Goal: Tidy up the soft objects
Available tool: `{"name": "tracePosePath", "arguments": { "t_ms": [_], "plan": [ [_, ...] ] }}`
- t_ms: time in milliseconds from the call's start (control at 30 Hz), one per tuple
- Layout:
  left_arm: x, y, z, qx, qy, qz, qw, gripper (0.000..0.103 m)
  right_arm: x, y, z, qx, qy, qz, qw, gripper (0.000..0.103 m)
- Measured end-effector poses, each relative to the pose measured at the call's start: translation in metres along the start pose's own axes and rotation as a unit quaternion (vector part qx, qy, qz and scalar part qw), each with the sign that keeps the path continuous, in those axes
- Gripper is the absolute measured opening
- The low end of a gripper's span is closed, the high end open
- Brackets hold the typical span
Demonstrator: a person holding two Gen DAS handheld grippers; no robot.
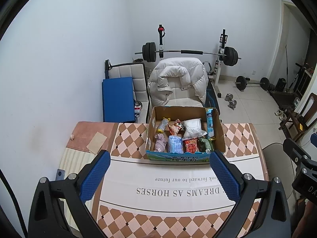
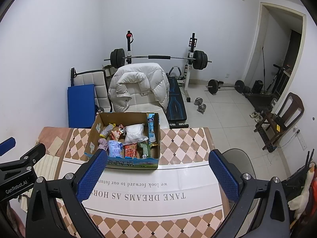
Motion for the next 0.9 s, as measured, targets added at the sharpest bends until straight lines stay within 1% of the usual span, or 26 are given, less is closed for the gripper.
{"name": "tracePosePath", "arguments": {
  "t_ms": [900],
  "plan": [
    [-0.0003,-0.0025,0.0022,-0.002,-0.001,0.0,1.0,0.103,0.0054,-0.003,0.0034,0.005,-0.001,0.006,1.0,0.103]
  ]
}}
Point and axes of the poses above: each gripper's, at about its wrist camera, not at the fingertips, and z roughly against the way its jaws point, y to its left, x to its top, the point moved 6 cm from there along -z, roughly the way its jaws point, and after that the axes turned 7 degrees about -x, right-handed, at the moved point
